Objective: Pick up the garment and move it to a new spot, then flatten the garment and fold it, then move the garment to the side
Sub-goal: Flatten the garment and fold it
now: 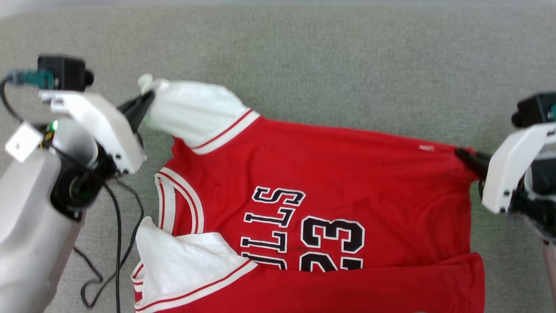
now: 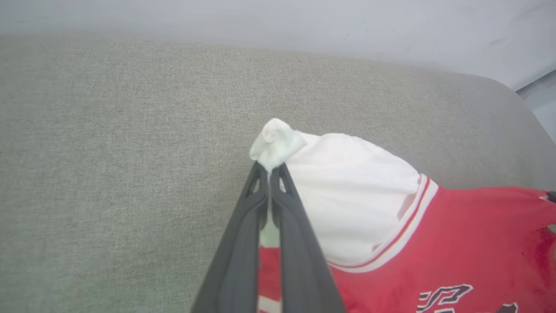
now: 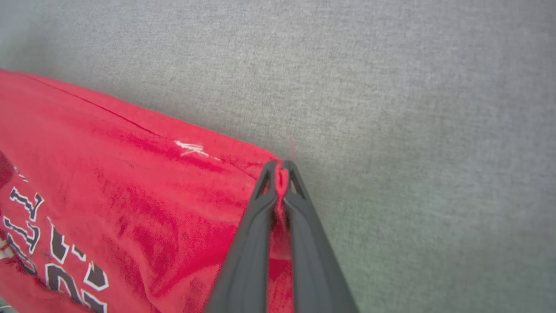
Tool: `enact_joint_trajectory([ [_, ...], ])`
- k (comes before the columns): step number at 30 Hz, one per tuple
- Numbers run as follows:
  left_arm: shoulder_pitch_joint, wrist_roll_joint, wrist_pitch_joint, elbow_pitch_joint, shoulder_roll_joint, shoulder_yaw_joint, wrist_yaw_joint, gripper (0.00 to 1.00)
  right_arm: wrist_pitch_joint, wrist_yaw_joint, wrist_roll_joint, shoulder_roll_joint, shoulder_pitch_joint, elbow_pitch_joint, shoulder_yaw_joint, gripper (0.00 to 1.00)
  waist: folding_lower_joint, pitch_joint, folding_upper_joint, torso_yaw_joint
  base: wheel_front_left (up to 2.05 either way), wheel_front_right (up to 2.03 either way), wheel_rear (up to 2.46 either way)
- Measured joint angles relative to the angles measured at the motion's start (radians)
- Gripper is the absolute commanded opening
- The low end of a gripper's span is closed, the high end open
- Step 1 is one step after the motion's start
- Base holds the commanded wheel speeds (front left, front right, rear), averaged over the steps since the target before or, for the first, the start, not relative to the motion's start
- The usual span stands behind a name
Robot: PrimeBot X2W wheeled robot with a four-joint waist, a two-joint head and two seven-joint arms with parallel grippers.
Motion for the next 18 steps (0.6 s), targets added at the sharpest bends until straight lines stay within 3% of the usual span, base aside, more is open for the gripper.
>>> enact_joint_trajectory([
  [10, 0.371, -0.085, -0.099, -0.179, 0.044, 0.067, 0.095, 0.0, -0.038, 0.0, -0.024, 0.067, 0.287, -0.168, -0.082, 0.0, -0.0001, -0.112, 0.0, 0.005, 0.0, 0.0, 0.0],
  [18, 0.644, -0.151, -0.136, -0.268, 0.049, 0.083, 0.158, 0.0, -0.07, 0.0, -0.027, 0.144, 0.477, -0.193, -0.151, 0.0, -0.0002, -0.162, 0.0, 0.012, 0.0, 0.0, 0.0],
])
